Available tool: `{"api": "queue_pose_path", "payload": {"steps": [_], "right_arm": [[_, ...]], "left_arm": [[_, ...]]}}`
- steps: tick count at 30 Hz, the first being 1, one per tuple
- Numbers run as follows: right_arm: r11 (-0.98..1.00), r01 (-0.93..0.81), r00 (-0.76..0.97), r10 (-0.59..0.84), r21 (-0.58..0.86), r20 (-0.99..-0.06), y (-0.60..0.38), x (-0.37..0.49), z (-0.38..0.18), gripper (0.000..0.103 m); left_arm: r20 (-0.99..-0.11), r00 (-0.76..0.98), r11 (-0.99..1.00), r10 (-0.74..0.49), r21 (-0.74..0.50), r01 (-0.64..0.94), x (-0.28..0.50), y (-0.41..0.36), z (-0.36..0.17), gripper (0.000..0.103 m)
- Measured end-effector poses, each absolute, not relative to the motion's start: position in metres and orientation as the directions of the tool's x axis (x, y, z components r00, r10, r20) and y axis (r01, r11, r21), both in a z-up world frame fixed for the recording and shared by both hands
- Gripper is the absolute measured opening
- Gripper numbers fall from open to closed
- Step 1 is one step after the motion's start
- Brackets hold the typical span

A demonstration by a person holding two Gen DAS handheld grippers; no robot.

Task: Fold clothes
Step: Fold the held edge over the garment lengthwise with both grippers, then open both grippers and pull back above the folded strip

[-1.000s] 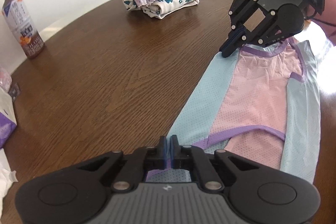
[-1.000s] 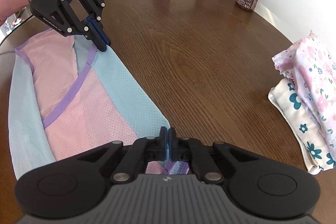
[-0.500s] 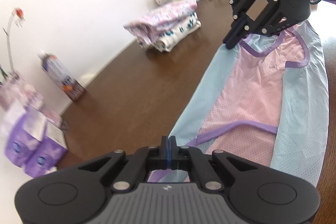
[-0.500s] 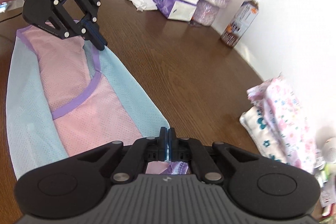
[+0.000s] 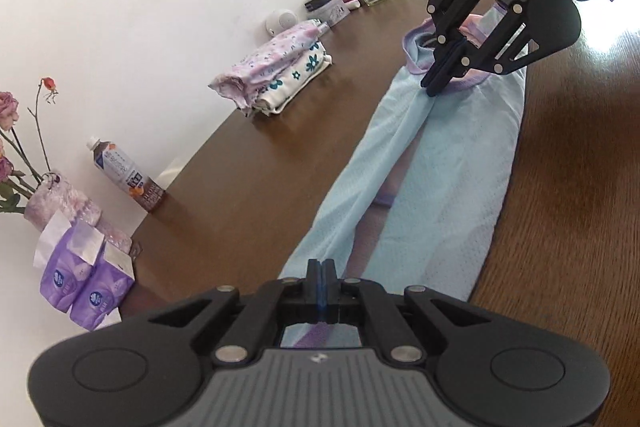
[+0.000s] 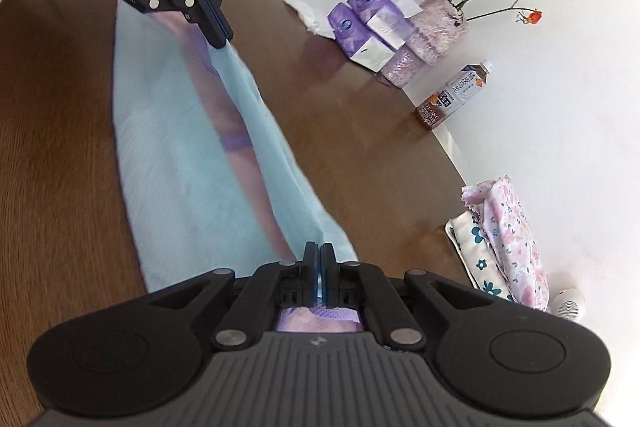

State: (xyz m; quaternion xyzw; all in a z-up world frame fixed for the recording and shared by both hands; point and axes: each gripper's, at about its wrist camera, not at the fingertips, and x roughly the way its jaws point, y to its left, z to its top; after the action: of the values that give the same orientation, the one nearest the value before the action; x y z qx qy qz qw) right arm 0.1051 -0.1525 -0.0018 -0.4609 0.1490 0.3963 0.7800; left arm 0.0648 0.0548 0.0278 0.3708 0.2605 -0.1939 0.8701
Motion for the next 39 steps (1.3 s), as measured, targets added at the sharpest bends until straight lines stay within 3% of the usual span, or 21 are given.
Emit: {"api": "queue_pose_path", "payload": {"steps": [12, 17, 18, 20, 21, 22, 28, 36, 39], "right_arm": [[0.274, -0.758, 0.641, 0.474, -0.591, -0.603, -0.152, 0.092, -0.017, 0.002], [0.312, -0.755, 0.649, 0.476, -0.577, -0.593, -0.157, 0.089, -0.018, 0.005], [0.331, -0.755, 0.651, 0.48, -0.566, -0.588, -0.159, 0.088, -0.017, 0.01], [0.392, -0.764, 0.644, 0.498, -0.512, -0.581, -0.169, 0.086, -0.01, 0.035], [0.43, -0.773, 0.634, 0.516, -0.466, -0.576, -0.175, 0.085, -0.004, 0.054], [0.465, -0.78, 0.624, 0.533, -0.419, -0.571, -0.182, 0.085, 0.001, 0.059], [0.64, -0.763, 0.589, 0.625, -0.096, -0.513, -0.207, 0.1, 0.027, 0.061], [0.748, -0.659, 0.608, 0.591, 0.077, -0.531, -0.185, 0.148, 0.015, 0.055], [0.772, -0.625, 0.605, 0.57, 0.113, -0.556, -0.178, 0.16, 0.004, 0.055]], "left_arm": [[-0.65, 0.753, 0.662, -0.103, 0.52, 0.54, 0.057, 0.058, 0.006, 0.001], [-0.653, 0.749, 0.736, -0.111, 0.452, 0.503, 0.055, 0.076, 0.017, 0.013], [-0.65, 0.751, 0.76, -0.117, 0.428, 0.489, 0.053, 0.084, 0.022, 0.018], [-0.636, 0.762, 0.822, -0.124, 0.364, 0.438, 0.051, 0.103, 0.034, 0.026], [-0.627, 0.769, 0.859, -0.122, 0.321, 0.398, 0.052, 0.115, 0.041, 0.034], [-0.619, 0.777, 0.894, -0.113, 0.278, 0.351, 0.054, 0.127, 0.047, 0.04], [-0.642, 0.765, 0.975, -0.053, 0.133, 0.179, 0.081, 0.174, 0.052, 0.041], [-0.685, 0.72, 0.937, -0.111, 0.169, 0.305, 0.103, 0.185, 0.031, 0.04], [-0.694, 0.707, 0.922, -0.136, 0.172, 0.346, 0.107, 0.189, 0.026, 0.035]]}}
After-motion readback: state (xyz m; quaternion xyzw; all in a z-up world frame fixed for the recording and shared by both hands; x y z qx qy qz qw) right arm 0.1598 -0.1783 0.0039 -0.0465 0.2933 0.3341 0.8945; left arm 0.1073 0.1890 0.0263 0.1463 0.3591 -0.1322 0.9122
